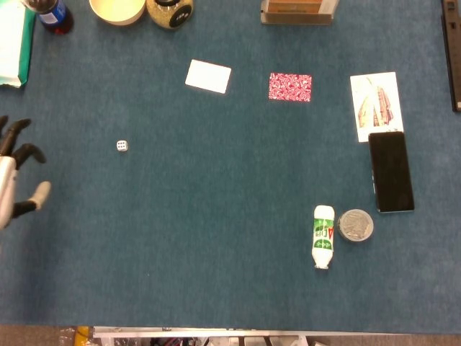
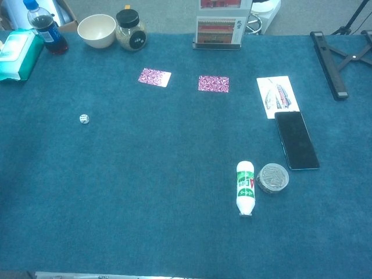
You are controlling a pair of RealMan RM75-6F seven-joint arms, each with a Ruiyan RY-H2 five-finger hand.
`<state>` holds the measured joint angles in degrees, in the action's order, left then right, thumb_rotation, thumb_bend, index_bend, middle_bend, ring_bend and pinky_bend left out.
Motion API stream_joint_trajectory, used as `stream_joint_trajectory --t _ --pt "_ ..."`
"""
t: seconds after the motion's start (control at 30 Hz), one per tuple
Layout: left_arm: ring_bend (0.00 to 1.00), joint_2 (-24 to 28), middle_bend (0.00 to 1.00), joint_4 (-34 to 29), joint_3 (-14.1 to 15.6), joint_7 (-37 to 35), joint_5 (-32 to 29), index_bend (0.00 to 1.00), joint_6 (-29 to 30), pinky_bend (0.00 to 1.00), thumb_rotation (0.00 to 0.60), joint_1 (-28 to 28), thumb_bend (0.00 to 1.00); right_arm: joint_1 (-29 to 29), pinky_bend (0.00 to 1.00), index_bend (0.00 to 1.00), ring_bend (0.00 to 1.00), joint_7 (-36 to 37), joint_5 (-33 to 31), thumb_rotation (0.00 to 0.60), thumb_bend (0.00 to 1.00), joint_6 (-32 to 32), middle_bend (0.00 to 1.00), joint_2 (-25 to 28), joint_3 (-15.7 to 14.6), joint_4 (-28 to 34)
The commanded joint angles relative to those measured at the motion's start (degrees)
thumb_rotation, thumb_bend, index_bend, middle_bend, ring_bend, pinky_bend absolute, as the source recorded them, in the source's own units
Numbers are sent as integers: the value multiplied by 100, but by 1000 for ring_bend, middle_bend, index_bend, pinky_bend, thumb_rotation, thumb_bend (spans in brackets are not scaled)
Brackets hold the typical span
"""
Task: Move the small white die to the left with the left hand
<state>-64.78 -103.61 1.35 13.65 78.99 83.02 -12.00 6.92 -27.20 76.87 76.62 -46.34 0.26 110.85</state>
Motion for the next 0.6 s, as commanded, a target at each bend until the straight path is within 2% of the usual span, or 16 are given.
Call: stream_joint_trajectory --t 0.03,0.2,0.37,0.5,0.6 --pt "55 406 158 293 183 -52 55 455 -82 201 600 164 261 43 339 544 307 -134 34 600 5 7 410 48 23 70" --pt "56 890 162 238 288 -31 4 456 58 201 600 406 262 157 339 544 307 -701 -105 600 5 -182 410 123 -21 276" --pt "62 1229 176 94 310 -83 108 463 356 201 600 647 261 305 339 544 307 -1674 -453 600 5 -297 410 247 -48 671" --pt "68 1479 182 -108 355 -95 200 464 598 201 600 857 262 304 339 544 307 -2382 -581 600 5 -71 410 360 -81 1057" --pt "92 1612 197 -221 365 -219 289 466 849 201 600 1044 261 164 339 544 307 -2683 -429 600 5 292 410 423 -144 1314"
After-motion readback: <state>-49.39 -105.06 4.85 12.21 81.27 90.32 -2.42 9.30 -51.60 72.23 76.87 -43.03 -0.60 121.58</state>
